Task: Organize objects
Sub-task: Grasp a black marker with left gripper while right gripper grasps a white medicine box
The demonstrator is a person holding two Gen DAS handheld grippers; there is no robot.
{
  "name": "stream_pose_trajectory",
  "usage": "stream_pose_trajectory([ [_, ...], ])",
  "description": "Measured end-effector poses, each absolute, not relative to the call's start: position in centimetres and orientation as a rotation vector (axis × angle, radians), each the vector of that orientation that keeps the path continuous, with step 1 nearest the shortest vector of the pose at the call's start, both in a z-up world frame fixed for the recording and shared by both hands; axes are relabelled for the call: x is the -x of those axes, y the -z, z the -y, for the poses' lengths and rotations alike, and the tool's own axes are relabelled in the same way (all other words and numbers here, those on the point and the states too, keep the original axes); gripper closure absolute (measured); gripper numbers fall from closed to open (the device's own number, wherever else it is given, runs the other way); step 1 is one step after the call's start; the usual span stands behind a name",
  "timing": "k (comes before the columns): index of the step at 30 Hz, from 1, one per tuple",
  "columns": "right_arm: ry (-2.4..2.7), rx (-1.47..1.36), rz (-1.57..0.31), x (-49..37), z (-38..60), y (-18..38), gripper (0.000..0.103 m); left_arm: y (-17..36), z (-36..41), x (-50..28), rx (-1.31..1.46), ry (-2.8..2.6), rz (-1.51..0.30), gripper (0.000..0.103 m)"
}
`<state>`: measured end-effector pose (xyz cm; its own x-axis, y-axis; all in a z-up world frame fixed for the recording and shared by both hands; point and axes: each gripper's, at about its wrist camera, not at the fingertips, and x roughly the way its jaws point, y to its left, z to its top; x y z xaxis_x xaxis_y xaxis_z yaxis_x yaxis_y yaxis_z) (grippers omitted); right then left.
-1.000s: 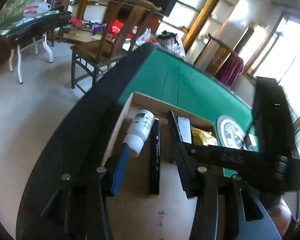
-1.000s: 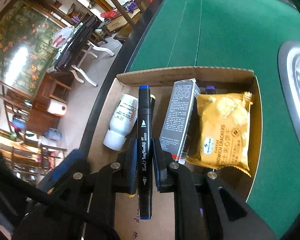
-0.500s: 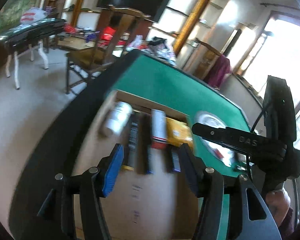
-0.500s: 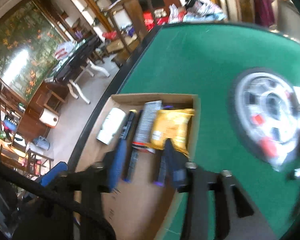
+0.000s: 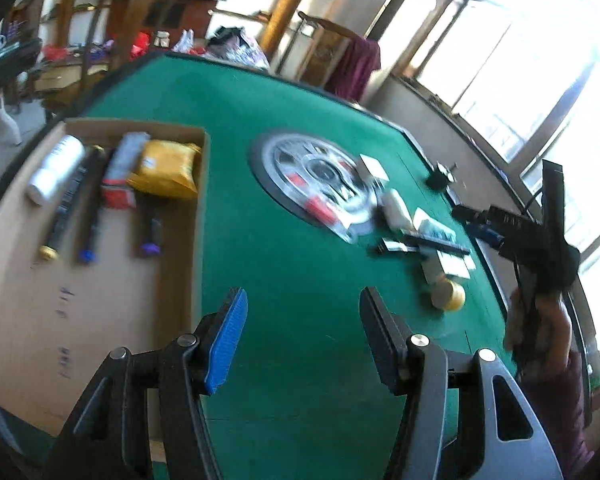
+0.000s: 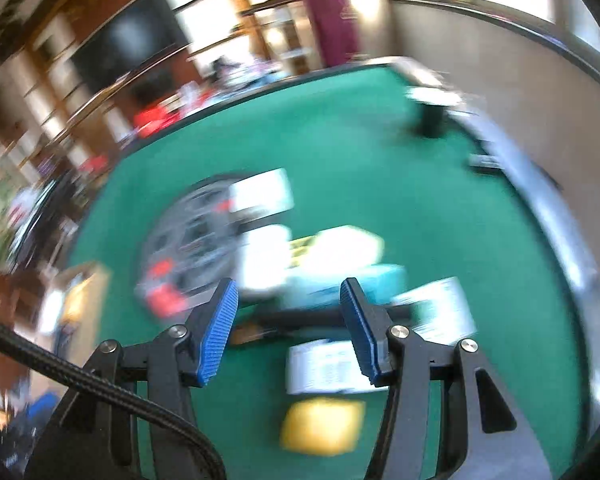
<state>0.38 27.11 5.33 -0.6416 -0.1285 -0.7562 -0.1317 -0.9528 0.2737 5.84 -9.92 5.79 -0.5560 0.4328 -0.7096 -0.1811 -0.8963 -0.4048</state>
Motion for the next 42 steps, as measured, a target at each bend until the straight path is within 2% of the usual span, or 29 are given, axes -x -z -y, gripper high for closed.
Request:
stream_pose_trajectory([
  [5,-2.716,1.472,-0.652,1.7,-32.0,-2.3,0.051,-5.3,7.6,-5.6,1.275,-2.449,0.390,0.051],
  [7,-2.794,1.491,-0.587,1.4,-30.6,-2.6,0.049,-5.3,7.3,-5.6,1.276,-2.467,0.381,0.051],
  [9,-2.877,1.630,-0.608,1.0,-28.2,-2.3,0.049,-5.2,7.4,-5.4,1.279,-2.478,0.380,0.051],
  [13,-2.961,1.850,-0.460,-0.4,-22.4,-1.3,0.049,-4.6,6.9,-5.4,1.312,-2.482,0.366,0.051],
  [16,-3.033,2.037,-0.491,-1.5,-19.1,-0.9,0.049,-4.1,6.3,-5.3,1.326,-2.474,0.345,0.051],
  [22,-3.071,1.821,-0.475,-2.5,-20.5,-2.6,0.049,-2.4,4.3,-5.2,1.363,-2.414,0.261,0.051],
  [24,-3.067,1.781,-0.527,-3.1,-21.8,-2.9,0.049,-2.3,2.3,-5.4,1.325,-2.380,0.128,0.051],
  [28,-3.048,1.695,-0.638,-4.9,-24.8,-3.2,0.049,-2.2,-3.9,-5.7,1.130,-2.306,-0.375,0.051],
  [32,-3.014,1.652,-0.775,-5.8,-27.5,-2.9,0.049,-1.2,-7.5,-3.7,1.115,-2.216,-0.523,0.051],
  [33,-3.007,1.646,-0.798,-5.8,-28.1,-3.0,0.049,-0.8,-8.3,-3.2,1.119,-2.209,-0.550,0.055],
  [34,-3.000,1.634,-0.827,-6.3,-28.6,-2.9,0.049,-0.4,-9.1,-2.8,1.121,-2.210,-0.583,0.069],
  [36,-2.994,1.625,-0.841,-7.0,-29.2,-2.9,0.048,-0.2,-9.8,-2.7,1.112,-2.216,-0.553,0.087],
  [37,-2.992,1.627,-0.840,-7.3,-29.1,-2.8,0.048,-0.2,-10.0,-2.8,1.126,-2.212,-0.518,0.092],
  [42,-2.960,1.666,-0.825,-8.0,-28.1,-1.6,0.049,-0.3,-8.0,-4.3,1.180,-2.256,-0.454,0.092],
])
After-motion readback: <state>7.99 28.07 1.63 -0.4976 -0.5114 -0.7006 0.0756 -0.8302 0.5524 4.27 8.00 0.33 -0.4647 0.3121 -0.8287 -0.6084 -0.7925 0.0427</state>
